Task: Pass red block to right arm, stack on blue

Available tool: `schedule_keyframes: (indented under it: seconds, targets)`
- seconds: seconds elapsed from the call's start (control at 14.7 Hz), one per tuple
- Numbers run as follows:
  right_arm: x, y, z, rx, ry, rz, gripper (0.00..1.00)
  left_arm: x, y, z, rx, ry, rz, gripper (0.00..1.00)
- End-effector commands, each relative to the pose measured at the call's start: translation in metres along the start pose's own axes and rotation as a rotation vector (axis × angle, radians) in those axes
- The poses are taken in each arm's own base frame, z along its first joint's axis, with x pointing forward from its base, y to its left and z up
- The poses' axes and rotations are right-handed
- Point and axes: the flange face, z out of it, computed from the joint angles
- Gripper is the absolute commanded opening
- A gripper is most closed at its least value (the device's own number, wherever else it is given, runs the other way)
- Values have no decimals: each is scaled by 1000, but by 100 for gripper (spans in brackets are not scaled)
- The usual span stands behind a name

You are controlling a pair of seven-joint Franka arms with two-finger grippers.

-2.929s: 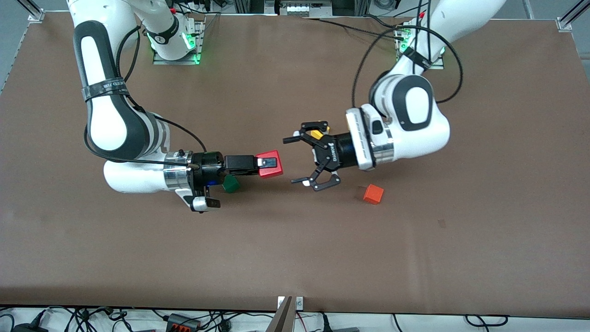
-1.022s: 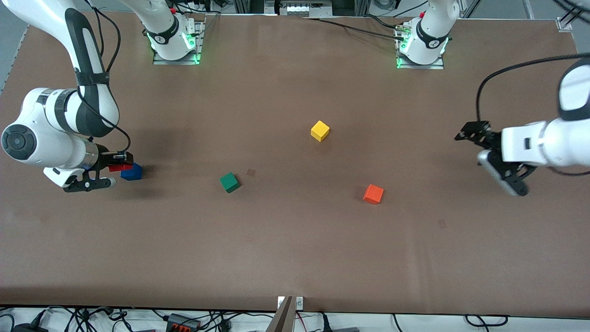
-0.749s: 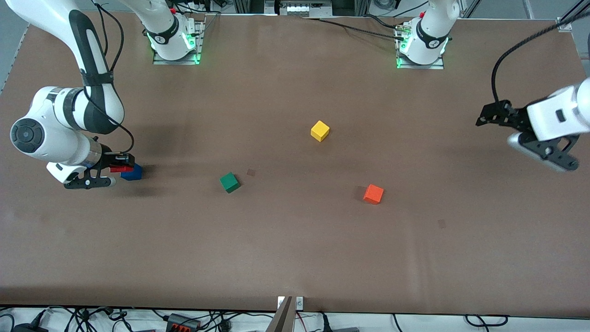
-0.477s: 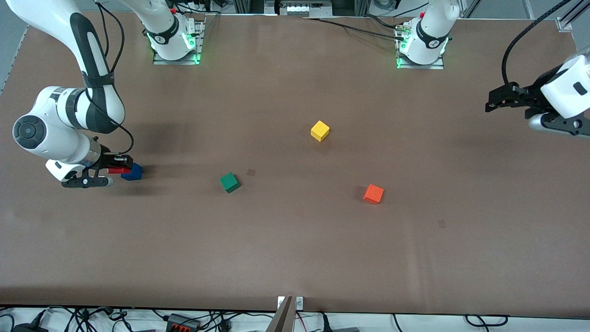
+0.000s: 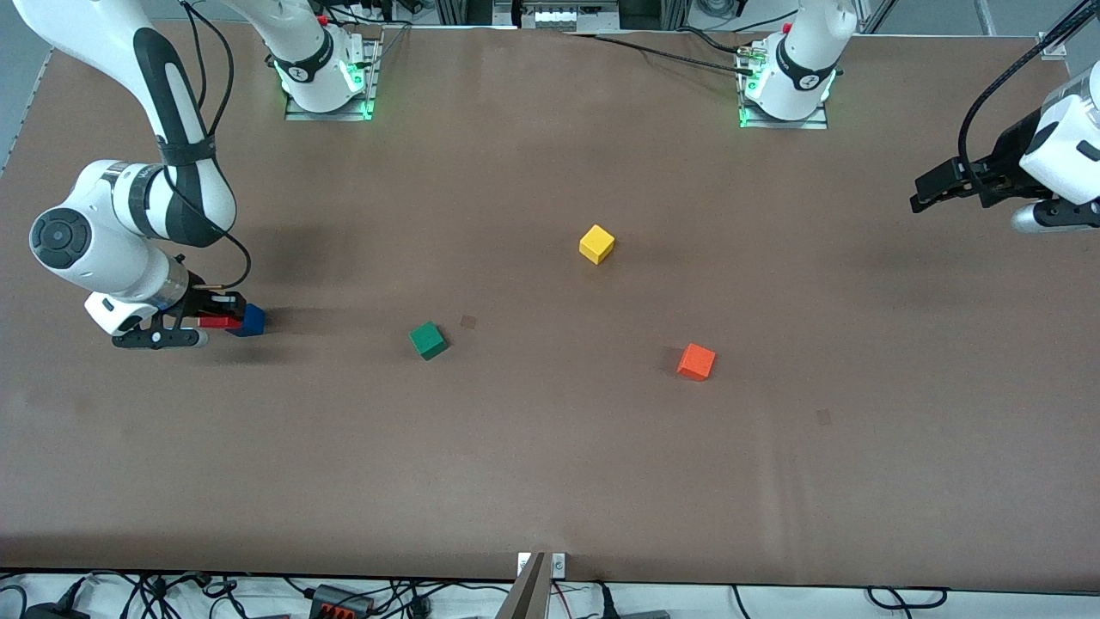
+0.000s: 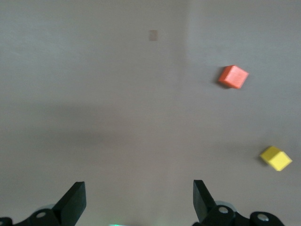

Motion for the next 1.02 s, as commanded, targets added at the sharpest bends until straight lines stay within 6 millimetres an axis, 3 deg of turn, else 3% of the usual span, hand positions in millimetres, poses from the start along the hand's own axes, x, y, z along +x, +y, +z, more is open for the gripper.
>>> schedule_keyframes:
  seconds: [0.0,0.14,0.61,0.95]
  targets:
    - [-9,2,-2,-9,16,9,0,-6,-6,2,47,-2,-6,100]
    - [-9,1,2,-10,13,8,0,-2,-5,-2,52,-16,-75,100]
    - [-12,1,23,-18,6,10,0,7,15,-19,57,21,11,100]
    - [-12,7,29,-20,13,21,0,14,6,-16,56,15,42,100]
